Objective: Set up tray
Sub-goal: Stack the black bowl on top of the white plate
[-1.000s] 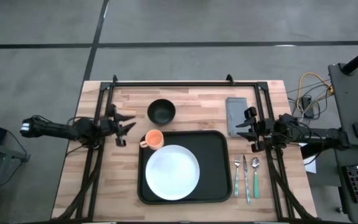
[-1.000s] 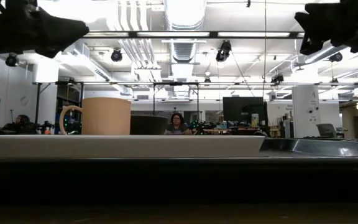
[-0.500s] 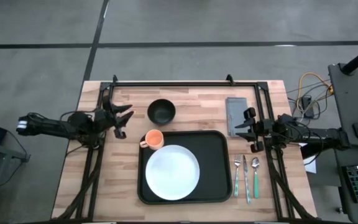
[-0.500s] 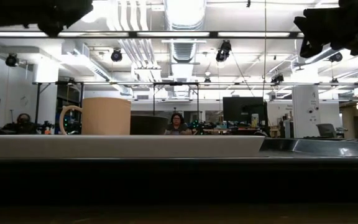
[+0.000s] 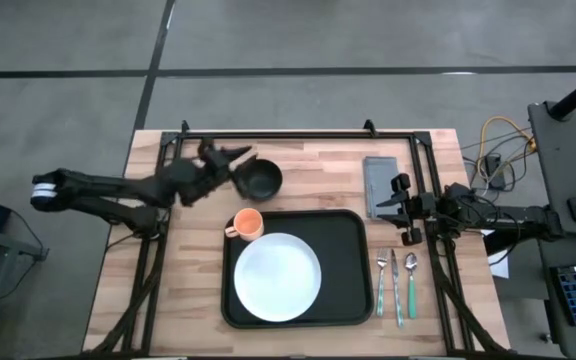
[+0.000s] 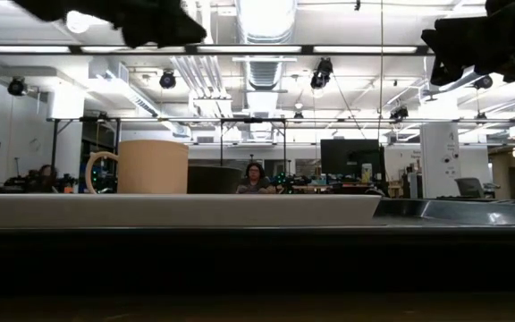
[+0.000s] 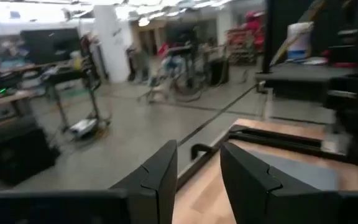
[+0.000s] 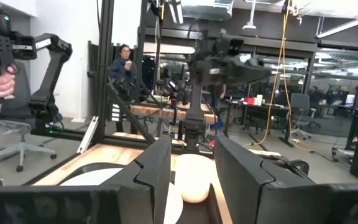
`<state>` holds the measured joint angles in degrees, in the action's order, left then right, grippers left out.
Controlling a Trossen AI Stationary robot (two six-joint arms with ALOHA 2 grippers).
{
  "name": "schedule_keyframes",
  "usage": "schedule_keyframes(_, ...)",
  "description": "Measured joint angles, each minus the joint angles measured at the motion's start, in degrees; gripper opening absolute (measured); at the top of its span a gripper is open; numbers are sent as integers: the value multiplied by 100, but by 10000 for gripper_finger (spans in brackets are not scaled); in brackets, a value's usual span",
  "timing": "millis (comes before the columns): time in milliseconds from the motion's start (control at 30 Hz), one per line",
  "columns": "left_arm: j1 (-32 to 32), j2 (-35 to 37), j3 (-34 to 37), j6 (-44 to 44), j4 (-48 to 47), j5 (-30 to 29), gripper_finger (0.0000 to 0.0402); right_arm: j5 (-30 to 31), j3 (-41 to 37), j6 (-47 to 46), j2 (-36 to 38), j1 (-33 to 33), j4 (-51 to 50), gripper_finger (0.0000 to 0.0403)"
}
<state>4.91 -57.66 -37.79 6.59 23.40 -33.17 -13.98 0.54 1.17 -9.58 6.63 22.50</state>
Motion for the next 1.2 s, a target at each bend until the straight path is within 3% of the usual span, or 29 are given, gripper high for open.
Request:
schedule_keyframes(333, 838, -1782, -2330, -842, -3316, 19, 105, 4, 0, -113, -53, 2, 0, 112)
schedule_keyframes(567, 937, -2696, -3380, -918, -4874, 255, 105, 4, 0, -167, -77, 0, 0, 112)
schedule_keyframes(800, 935, -3242, -3698, -1029, -5572, 546, 105, 4, 0, -256, -105, 0, 17, 111)
schedule_keyframes(1000, 937, -3360, -3651, -1182, -5615, 1513, 105, 5, 0, -256, -105, 0, 20, 111)
schedule_keyframes(1200, 939, -3353, -3645, -1175, -5770, 1668, 105, 4, 0, -254, -105, 0, 26, 111)
